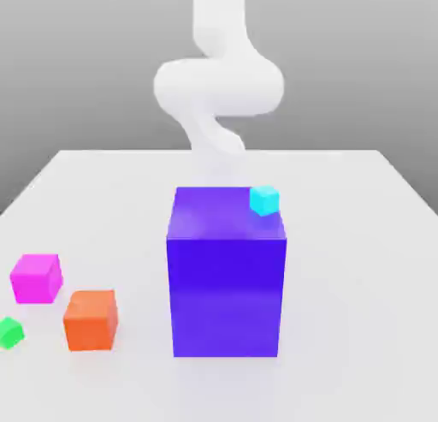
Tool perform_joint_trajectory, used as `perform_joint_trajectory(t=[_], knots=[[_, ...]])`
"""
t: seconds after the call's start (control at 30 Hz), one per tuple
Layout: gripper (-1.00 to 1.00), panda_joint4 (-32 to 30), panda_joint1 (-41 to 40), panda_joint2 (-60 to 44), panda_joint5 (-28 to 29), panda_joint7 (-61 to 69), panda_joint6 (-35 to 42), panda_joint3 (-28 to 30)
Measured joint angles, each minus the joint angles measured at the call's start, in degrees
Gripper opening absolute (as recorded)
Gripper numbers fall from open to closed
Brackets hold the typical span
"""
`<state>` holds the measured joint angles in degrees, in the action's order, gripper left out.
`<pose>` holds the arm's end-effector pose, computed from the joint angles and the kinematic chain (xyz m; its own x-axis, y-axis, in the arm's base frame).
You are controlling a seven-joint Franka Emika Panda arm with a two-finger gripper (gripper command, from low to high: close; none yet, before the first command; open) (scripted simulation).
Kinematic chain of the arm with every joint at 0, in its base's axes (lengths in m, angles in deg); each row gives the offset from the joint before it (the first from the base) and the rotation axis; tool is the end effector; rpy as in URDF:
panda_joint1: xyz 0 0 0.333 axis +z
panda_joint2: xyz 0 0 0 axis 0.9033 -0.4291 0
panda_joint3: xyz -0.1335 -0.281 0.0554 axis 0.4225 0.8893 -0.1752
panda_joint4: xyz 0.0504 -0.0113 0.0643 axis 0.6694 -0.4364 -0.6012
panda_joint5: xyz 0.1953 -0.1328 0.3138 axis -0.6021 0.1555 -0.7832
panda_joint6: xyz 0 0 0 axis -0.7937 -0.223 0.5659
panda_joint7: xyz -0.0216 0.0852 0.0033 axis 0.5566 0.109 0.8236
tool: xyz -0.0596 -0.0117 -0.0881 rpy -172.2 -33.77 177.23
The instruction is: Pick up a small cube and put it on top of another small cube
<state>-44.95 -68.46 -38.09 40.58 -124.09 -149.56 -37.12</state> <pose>0.3731 -0.0302 0.6725 0.4271 -0.7849 0.4489 -0.6106 -0.6165 -0.4971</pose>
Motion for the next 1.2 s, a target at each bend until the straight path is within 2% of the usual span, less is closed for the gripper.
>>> perform_joint_trajectory(t=[0.4, 0.67, 0.8, 0.9, 1.1, 1.13, 1.2], knots=[[0.00, -9.4, -17.3, -19.3, 5.1, -16.2, -10.4, 5.8], [0.00, -15.7, -26.4, -31.9, 5.1, -24.3, -17.4, 12.5], [0.00, -18.8, -30.9, -38.4, 2.2, -26.3, -21.0, 16.2], [0.00, -21.1, -35.0, -43.4, -2.4, -26.0, -23.7, 17.6], [0.00, -20.0, -39.1, -55.7, -13.8, -18.7, -33.1, 11.1], [-1.00, -19.8, -40.1, -57.2, -14.9, -17.8, -34.4, 9.8], [-1.00, -19.8, -40.1, -57.2, -14.8, -17.9, -34.4, 9.8]])
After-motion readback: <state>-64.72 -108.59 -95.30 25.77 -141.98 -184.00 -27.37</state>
